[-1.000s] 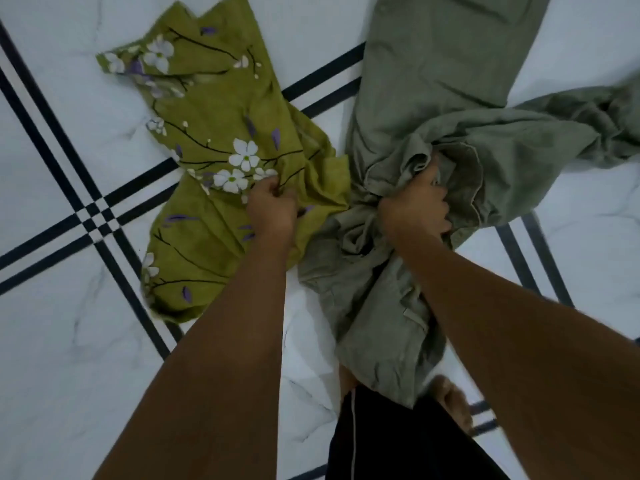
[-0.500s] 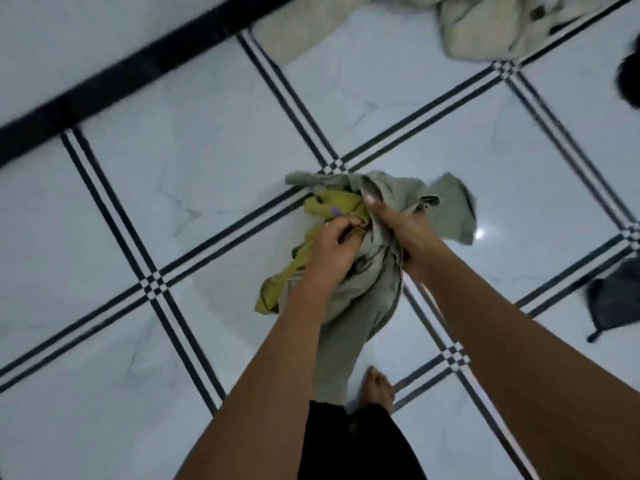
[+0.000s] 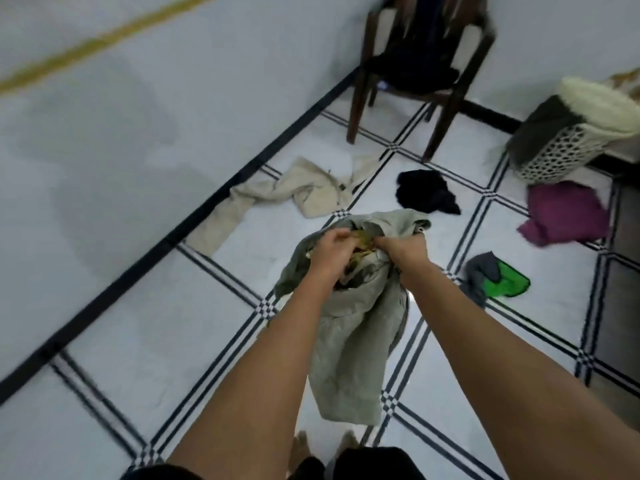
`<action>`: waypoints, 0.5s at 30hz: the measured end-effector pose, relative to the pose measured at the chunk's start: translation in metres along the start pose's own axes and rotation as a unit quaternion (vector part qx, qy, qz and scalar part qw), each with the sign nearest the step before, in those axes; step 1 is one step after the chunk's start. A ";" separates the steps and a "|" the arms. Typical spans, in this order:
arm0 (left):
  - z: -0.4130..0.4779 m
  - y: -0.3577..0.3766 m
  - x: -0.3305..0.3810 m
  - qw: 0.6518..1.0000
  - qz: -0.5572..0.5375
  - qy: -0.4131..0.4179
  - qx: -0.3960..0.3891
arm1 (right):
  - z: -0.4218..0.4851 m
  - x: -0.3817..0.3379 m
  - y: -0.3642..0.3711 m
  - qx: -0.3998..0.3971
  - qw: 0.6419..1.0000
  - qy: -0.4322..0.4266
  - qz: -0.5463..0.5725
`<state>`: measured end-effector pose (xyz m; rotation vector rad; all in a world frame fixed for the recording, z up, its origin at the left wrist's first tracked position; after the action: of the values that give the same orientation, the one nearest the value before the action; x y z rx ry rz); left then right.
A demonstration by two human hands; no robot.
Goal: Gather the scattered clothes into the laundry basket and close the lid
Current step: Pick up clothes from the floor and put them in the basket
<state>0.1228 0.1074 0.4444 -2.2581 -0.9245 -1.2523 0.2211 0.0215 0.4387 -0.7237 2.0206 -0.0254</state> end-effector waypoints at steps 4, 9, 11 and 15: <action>0.004 0.056 0.062 0.995 0.046 0.066 -0.064 | 0.010 -0.049 -0.065 0.058 0.995 0.017 0.085; 0.052 0.143 0.125 0.979 0.105 0.111 -0.132 | 0.070 -0.086 -0.148 0.142 0.982 0.016 0.124; 0.077 0.186 0.147 0.969 0.132 0.115 -0.173 | 0.113 -0.097 -0.185 0.170 0.978 0.018 0.121; 0.128 0.274 0.192 0.959 0.160 0.102 -0.212 | 0.201 -0.129 -0.261 0.212 0.970 0.027 0.120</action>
<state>0.4660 0.0618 0.5350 -2.4001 -0.2100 -1.6019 0.5542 -0.0760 0.5085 -0.2089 2.0474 -0.3287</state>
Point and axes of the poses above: each hand's wrist, its own z-axis towards the middle knuckle, its own y-axis out of the palm, x = y × z, the point moved 1 cm from there along z, towards the middle knuckle, and after that the axes turned 5 degrees about -z, right-handed, at the moved point
